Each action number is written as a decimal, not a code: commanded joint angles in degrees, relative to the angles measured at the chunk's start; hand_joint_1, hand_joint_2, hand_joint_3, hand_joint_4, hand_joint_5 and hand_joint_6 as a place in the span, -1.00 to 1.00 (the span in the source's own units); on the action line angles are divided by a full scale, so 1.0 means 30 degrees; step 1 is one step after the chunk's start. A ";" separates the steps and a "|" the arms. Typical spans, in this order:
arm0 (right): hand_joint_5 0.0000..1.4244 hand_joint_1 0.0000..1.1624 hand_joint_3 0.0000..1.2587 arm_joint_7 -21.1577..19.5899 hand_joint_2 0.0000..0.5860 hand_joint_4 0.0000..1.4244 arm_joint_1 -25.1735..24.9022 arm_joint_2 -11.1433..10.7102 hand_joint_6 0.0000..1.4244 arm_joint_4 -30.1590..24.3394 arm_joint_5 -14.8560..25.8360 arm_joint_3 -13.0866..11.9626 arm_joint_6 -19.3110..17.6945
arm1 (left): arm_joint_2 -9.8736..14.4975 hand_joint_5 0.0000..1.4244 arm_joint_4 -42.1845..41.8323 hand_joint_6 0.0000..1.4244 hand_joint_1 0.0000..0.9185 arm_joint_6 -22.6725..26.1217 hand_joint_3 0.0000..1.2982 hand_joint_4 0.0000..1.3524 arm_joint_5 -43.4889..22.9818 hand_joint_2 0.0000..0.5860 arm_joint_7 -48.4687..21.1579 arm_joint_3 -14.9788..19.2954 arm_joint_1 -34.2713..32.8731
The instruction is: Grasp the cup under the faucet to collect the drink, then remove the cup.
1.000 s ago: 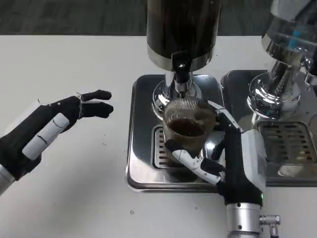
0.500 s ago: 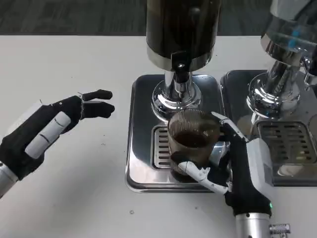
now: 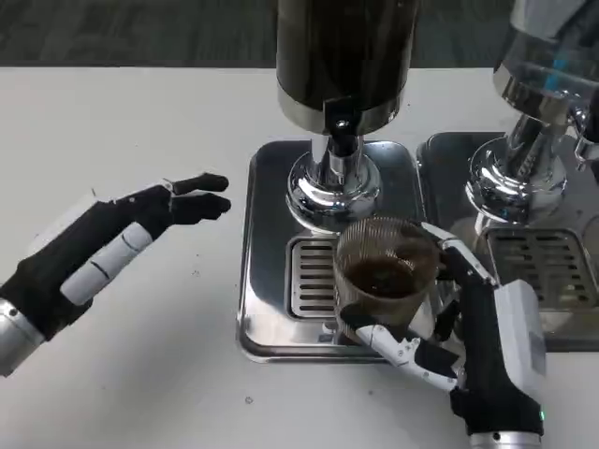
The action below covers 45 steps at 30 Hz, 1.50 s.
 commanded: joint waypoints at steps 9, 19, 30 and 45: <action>0.21 0.25 -0.05 0.0988 -0.23 -0.06 0.1895 -0.0370 0.70 -0.3601 -0.0143 -0.0485 -0.0398 | 0.0600 -0.72 -0.0985 -0.79 -1.00 -0.2401 -0.64 -0.66 0.0894 -0.38 -0.0338 -0.1063 0.0834; 0.26 0.32 -0.02 0.1719 -0.27 -0.06 0.3399 -0.0491 0.72 -0.5547 -0.0047 -0.1051 -0.0508 | 0.1163 -0.74 -0.2121 -0.80 -1.00 -0.3282 -0.66 -0.68 0.0907 -0.38 -0.0426 -0.1557 0.1809; 0.28 0.36 0.00 0.2656 -0.32 -0.03 0.5346 -0.0610 0.75 -0.7837 0.0339 -0.1391 -0.0861 | 0.2634 -0.78 -0.4415 -0.81 -1.00 -0.5340 -0.69 -0.73 0.0745 -0.38 -0.0963 -0.2523 0.3378; 0.30 0.36 0.03 0.3609 -0.32 0.00 0.7540 -0.0689 0.75 -0.9958 0.0528 -0.1727 -0.1494 | 0.3987 -0.81 -0.6742 -0.82 -1.00 -0.6710 -0.72 -0.77 0.0065 -0.40 -0.0508 -0.2636 0.5025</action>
